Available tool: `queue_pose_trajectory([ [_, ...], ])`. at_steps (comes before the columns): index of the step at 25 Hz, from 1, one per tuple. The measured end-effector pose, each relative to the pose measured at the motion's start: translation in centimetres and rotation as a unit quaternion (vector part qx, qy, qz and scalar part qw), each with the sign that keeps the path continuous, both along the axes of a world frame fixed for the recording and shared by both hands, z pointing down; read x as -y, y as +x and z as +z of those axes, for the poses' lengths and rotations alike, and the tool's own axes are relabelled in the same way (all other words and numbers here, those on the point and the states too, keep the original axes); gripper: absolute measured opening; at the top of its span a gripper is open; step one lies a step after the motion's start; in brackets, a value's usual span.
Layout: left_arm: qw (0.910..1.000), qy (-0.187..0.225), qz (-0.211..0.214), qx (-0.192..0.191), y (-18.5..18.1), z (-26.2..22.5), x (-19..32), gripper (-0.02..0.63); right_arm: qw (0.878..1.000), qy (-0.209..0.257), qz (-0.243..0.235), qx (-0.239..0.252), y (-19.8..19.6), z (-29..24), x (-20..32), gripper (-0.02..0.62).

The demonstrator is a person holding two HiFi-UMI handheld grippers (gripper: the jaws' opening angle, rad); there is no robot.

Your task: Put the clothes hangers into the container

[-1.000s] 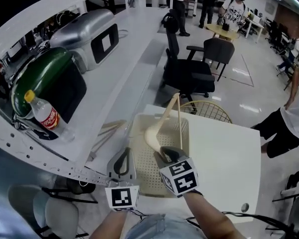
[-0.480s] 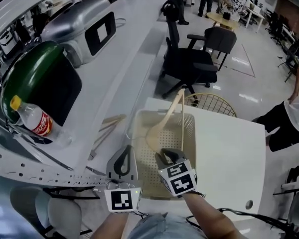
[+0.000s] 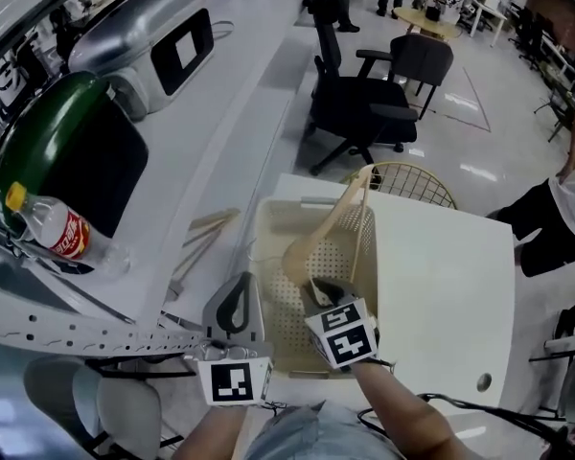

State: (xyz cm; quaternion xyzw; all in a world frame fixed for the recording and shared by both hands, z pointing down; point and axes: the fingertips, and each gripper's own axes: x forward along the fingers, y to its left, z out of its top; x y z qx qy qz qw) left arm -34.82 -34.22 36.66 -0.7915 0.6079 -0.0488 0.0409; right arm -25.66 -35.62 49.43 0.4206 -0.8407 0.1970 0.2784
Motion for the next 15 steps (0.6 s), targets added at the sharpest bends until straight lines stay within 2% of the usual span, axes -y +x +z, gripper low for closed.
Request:
queue_pose_trajectory([
  [5, 1.0, -0.001, 0.002, 0.003, 0.5, -0.1, -0.7, 0.012, 1.0, 0.022, 0.009, 0.015, 0.4, -1.6, -0.4, 0.092],
  [11, 0.9998, 0.014, 0.009, 0.007, 1.8, -1.1, -1.8, 0.012, 0.995, 0.09, 0.023, 0.041, 2.2, -6.2, -1.1, 0.092],
  [15, 0.9996, 0.025, 0.01, 0.002, 3.2, -2.0, -2.8, 0.012, 0.99, 0.126, 0.036, 0.057, 4.8, -9.0, -2.0, 0.091],
])
